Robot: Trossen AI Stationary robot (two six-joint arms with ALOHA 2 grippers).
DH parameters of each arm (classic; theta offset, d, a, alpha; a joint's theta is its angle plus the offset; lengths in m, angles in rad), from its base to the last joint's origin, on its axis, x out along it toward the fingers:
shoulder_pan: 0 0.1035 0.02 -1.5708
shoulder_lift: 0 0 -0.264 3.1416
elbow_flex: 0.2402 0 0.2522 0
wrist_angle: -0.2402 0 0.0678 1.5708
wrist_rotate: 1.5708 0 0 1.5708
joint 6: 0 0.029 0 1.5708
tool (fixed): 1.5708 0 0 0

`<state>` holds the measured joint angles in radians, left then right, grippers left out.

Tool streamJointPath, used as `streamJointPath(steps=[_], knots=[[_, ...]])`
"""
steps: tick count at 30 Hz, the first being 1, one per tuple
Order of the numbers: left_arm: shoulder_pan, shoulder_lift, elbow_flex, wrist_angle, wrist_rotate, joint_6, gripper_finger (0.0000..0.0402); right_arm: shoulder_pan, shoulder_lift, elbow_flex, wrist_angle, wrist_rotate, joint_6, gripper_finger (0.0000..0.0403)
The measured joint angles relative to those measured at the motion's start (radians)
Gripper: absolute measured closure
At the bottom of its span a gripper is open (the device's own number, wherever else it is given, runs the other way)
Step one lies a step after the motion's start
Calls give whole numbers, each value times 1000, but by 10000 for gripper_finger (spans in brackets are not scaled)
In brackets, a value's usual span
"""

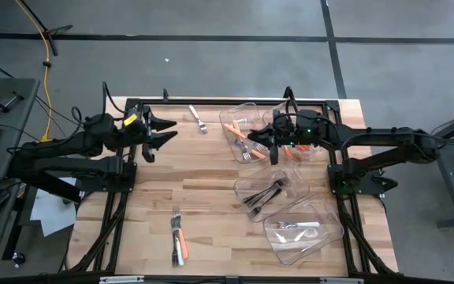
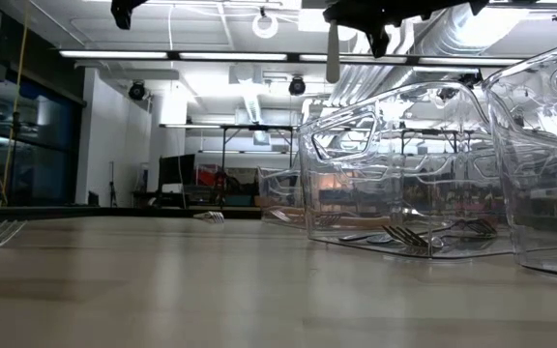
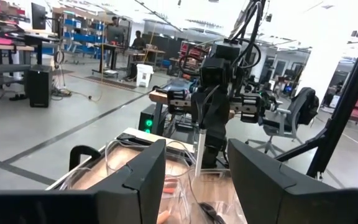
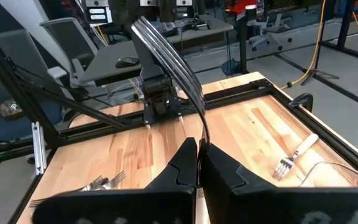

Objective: Sort silverware by color (type)
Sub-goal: Put the white fork into the bottom transparent bin

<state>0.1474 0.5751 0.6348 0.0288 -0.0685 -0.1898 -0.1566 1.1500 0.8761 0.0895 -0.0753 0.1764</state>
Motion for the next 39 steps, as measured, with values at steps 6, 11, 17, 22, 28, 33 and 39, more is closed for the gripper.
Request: streamJointPath(steps=[6, 11, 17, 22, 28, 33, 39], knots=[[0, 0, 0, 0, 0, 0, 241, 0, 0, 0, 1, 0, -2, 403], [0, 5, 0, -4, 0, 1, 241, 0, 0, 0, 3, 0, -2, 403], [0, 13, 0, -3, 1, 0, 241, 0, 0, 0, 3, -1, 0, 403], [0, 23, 0, -6, 1, 1, 241, 24, 0, 0, 45, -38, 82, 403], [0, 39, 0, -8, 1, 1, 241, 162, 1, 114, -202, -83, 111, 403], [0, 55, 0, -8, 1, 1, 241, 307, 0, 247, -550, -80, 185, 403], [0, 74, 0, -10, 1, 1, 241, 478, 8, 259, -705, -145, 381, 403]])
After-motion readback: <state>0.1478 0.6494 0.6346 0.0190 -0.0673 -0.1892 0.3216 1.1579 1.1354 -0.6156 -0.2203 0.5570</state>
